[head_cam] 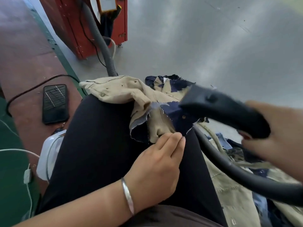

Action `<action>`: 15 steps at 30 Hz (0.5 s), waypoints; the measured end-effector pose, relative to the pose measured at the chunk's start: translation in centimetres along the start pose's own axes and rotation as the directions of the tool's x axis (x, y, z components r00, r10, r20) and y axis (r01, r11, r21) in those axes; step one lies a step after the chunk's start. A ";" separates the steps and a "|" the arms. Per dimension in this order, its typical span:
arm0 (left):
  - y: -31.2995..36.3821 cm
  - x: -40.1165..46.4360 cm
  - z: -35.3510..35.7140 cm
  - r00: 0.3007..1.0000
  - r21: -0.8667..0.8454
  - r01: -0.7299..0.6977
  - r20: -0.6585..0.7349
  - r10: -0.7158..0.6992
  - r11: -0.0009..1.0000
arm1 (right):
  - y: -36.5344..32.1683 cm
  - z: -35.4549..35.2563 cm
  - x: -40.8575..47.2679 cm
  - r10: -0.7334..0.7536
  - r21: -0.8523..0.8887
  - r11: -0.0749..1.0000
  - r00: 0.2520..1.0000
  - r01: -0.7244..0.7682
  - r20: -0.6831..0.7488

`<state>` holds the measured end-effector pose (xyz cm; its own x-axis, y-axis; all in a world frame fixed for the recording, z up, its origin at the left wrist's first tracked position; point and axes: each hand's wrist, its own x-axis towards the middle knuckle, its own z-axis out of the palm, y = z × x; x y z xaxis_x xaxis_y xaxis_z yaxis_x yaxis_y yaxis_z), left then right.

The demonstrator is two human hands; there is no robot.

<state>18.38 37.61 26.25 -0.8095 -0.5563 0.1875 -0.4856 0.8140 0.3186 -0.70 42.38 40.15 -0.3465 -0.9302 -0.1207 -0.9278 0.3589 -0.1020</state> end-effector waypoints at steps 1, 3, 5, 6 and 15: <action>0.1 0.5 0.2 1.000 0.015 -0.002 -0.006 0.002 1.000 | 0.2 0.3 -0.7 0.011 -0.045 0.999 0.999 -0.010 0.034; 0.4 0.9 0.6 1.000 0.050 -0.012 0.010 0.011 0.999 | 0.1 0.9 -1.6 0.002 -0.109 0.994 0.997 0.006 0.074; 0.6 0.7 1.1 0.999 0.088 -0.020 0.045 0.016 0.996 | -0.6 1.2 -1.5 -0.029 -0.124 0.991 0.993 0.043 0.114; 0.7 0.6 1.2 0.998 0.105 -0.026 0.061 0.019 0.994 | -1.0 1.3 -1.1 -0.046 -0.132 0.989 0.991 0.062 0.122; 0.7 0.5 1.8 0.998 0.155 -0.063 0.033 0.058 0.986 | -5.2 2.5 4.6 -0.143 -0.269 0.953 0.990 0.136 -0.005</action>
<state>17.07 38.20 24.86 -0.8470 -0.5020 0.1748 -0.4790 0.8634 0.1584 2.87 36.40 37.66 -0.2114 -0.9723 -0.0996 -0.9690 0.1951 0.1519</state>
